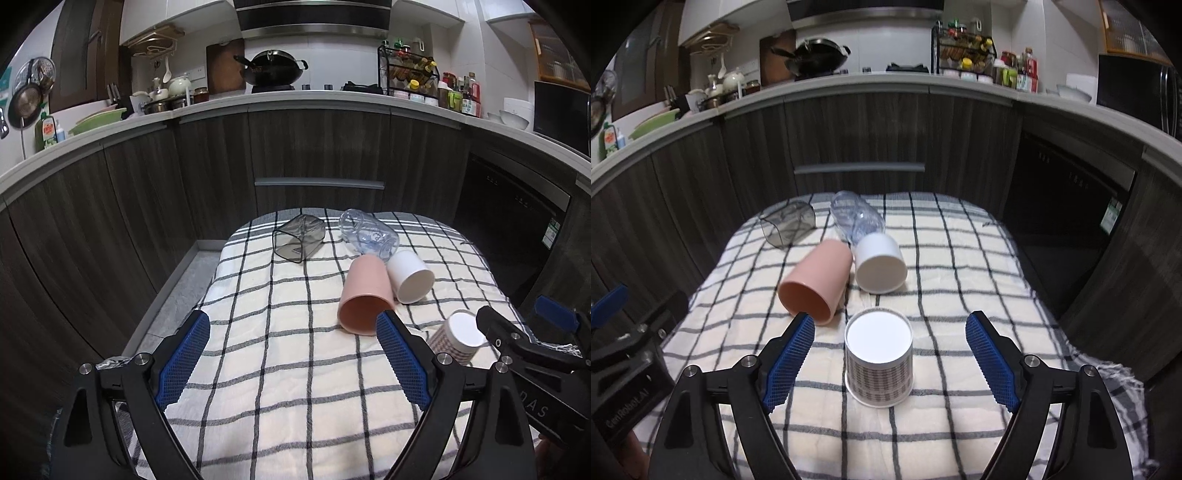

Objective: Flip cup upside down

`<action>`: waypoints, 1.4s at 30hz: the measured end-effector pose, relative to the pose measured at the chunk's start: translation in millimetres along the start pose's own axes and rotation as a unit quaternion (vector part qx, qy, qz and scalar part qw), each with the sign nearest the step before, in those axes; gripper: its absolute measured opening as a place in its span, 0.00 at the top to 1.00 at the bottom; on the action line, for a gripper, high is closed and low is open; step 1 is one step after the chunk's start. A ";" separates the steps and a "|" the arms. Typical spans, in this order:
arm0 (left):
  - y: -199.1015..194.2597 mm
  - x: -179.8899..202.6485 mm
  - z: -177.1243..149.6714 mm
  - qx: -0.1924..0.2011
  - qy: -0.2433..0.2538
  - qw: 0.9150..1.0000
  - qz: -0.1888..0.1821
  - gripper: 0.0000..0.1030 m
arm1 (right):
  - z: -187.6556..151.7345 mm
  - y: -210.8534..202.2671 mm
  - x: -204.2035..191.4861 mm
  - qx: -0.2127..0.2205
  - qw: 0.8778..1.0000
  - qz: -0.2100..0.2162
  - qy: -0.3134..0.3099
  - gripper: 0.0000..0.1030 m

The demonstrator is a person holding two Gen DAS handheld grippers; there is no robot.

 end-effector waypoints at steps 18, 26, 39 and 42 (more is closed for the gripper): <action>-88.1 11.7 54.1 0.022 -0.006 1.000 -0.016 0.10 | 56.8 -93.9 13.6 0.033 0.999 0.025 0.001 0.18; -115.9 12.6 56.1 0.025 -0.001 1.000 -0.008 0.10 | 59.9 -119.5 17.4 0.037 0.999 0.027 0.008 0.18; -141.5 13.8 62.4 0.056 0.004 0.998 0.001 0.08 | 61.7 -150.9 23.8 0.062 0.998 0.025 0.011 0.14; -141.5 13.7 62.1 0.054 0.004 0.999 0.000 0.08 | 62.5 -151.3 24.3 0.062 0.998 0.025 0.012 0.14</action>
Point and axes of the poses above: each gripper's, at about its wrist camera, not at the fingertips, and y roughly the way its jaws point, x to its right, z to its top, the point moved 6 cm from there along y, roughly the way its jaws point, and after that the axes turned 7 degrees about -z, right-handed, at the moved point
